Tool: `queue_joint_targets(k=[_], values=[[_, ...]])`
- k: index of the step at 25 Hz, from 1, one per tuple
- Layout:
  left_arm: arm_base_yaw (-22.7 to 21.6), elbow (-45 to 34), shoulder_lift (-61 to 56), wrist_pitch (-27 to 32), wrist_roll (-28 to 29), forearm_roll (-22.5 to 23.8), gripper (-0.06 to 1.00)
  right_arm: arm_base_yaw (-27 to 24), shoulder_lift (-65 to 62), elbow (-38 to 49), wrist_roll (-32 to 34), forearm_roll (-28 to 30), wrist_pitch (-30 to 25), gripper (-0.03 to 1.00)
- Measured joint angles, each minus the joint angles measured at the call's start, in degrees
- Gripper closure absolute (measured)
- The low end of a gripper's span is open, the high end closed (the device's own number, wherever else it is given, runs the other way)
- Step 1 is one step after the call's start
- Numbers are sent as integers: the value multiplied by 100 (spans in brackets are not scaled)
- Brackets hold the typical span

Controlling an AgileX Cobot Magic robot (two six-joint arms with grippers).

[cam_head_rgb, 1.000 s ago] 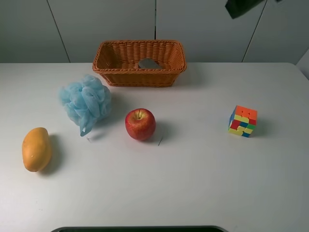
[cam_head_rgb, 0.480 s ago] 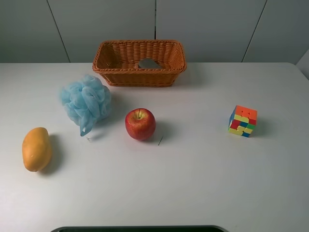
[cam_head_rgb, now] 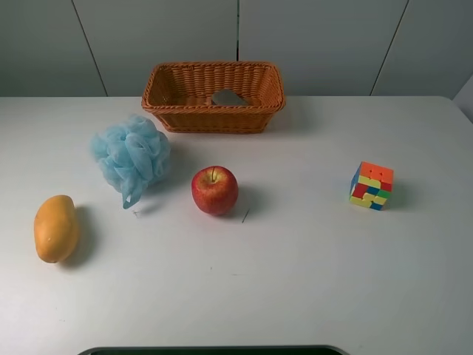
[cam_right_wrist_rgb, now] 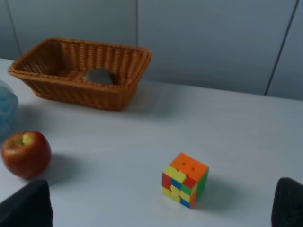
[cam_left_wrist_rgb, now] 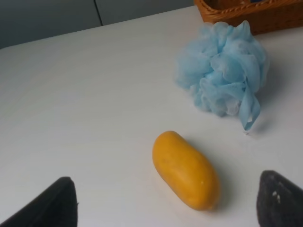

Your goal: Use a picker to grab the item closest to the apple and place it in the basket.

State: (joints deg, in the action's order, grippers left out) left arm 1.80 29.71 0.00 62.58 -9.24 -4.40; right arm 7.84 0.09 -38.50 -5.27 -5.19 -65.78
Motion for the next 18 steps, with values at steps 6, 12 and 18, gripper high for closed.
queue_joint_targets(k=[6, 12, 18], values=[[0, 0, 0, 0, 0, 0, 22, -460, 0, 761, 0, 11, 112, 27], [0, 0, 0, 0, 10, 0, 22, -547, -11, 909, 26, -1, 282, 27], [0, 0, 0, 13, 10, 0, 22, -547, -11, 909, 26, -1, 293, 27]])
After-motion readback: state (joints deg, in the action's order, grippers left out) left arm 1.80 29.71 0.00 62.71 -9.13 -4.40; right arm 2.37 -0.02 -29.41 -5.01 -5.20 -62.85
